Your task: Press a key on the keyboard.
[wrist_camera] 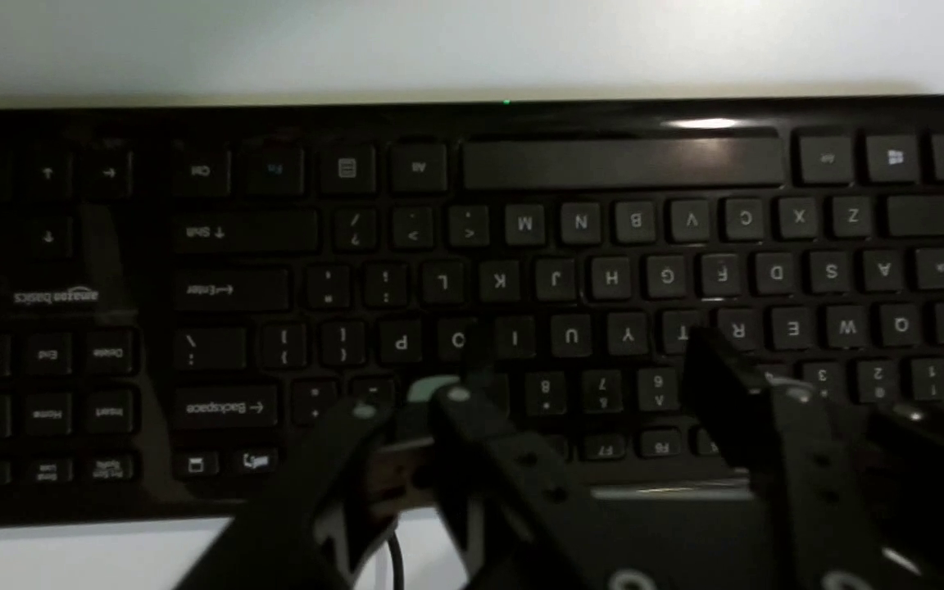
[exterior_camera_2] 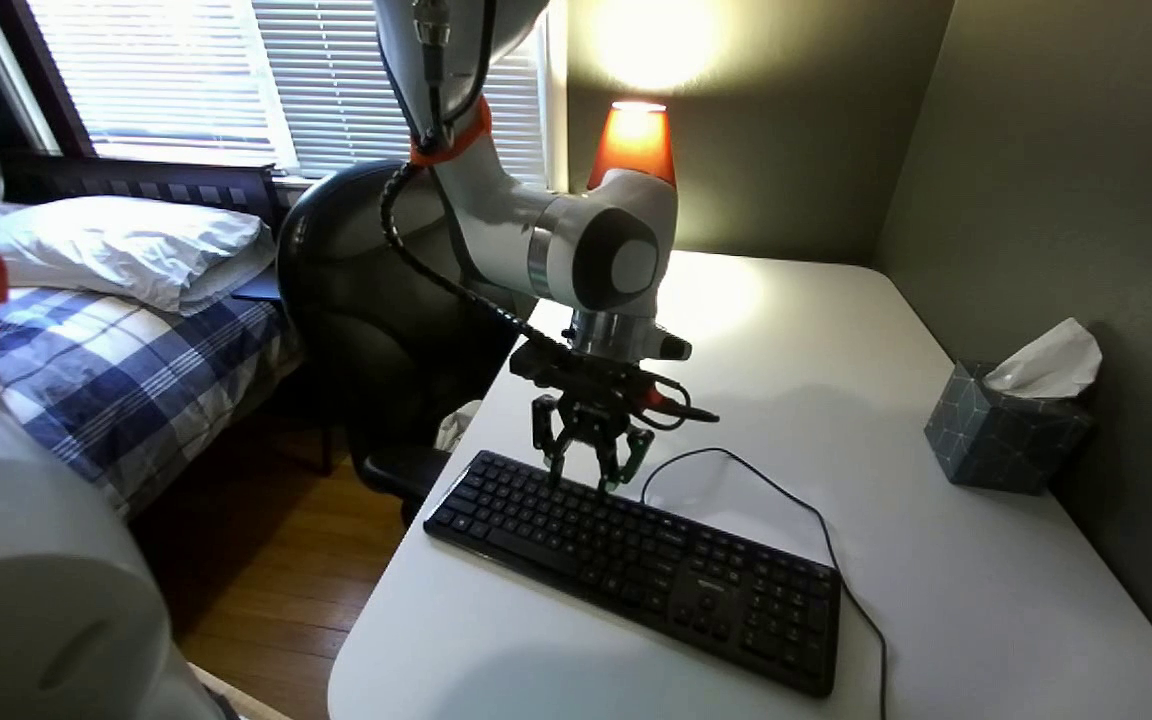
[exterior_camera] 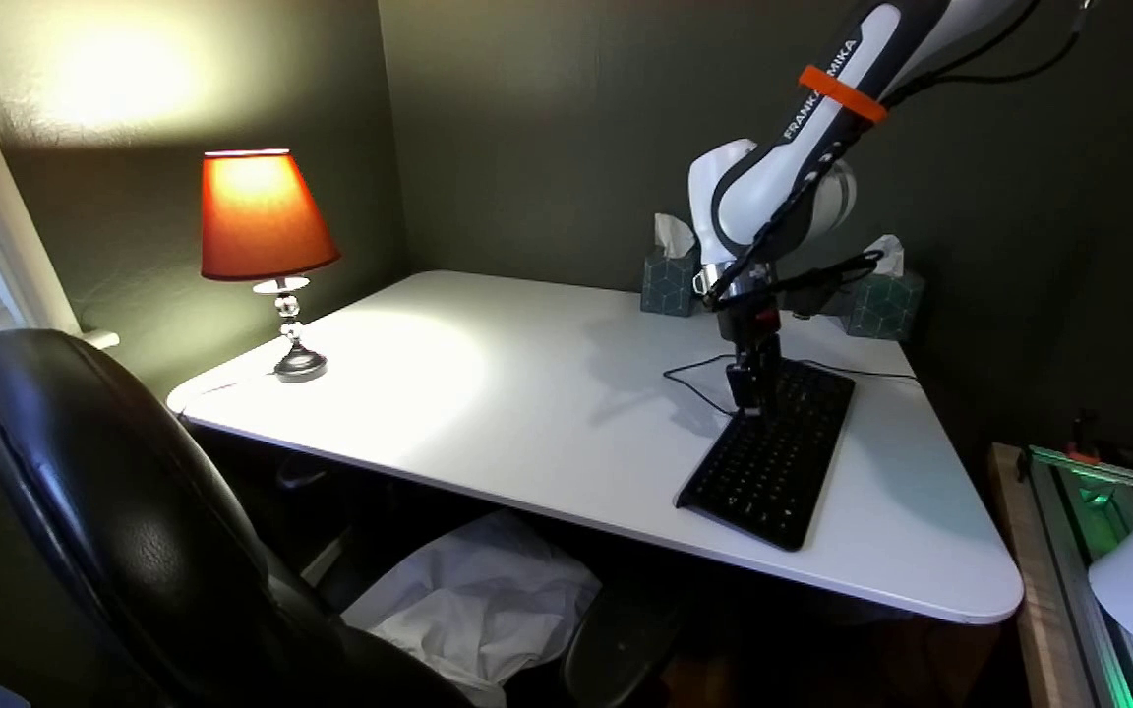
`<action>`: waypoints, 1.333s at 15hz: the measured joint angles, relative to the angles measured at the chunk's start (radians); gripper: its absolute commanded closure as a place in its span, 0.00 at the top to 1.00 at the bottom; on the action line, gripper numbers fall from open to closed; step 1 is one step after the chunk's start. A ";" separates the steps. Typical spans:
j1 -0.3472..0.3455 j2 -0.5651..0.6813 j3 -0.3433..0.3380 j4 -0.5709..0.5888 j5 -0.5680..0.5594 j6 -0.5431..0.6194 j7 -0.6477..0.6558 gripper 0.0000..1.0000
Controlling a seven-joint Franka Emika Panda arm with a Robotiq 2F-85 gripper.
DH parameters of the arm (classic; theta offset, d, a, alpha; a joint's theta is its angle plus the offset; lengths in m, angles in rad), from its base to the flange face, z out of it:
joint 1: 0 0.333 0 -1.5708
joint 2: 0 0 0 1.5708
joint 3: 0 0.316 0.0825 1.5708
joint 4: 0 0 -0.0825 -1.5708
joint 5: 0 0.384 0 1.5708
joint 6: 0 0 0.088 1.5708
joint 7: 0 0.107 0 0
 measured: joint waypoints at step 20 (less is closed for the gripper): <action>-0.003 -0.211 -0.034 -0.168 -0.001 0.104 0.016 1.00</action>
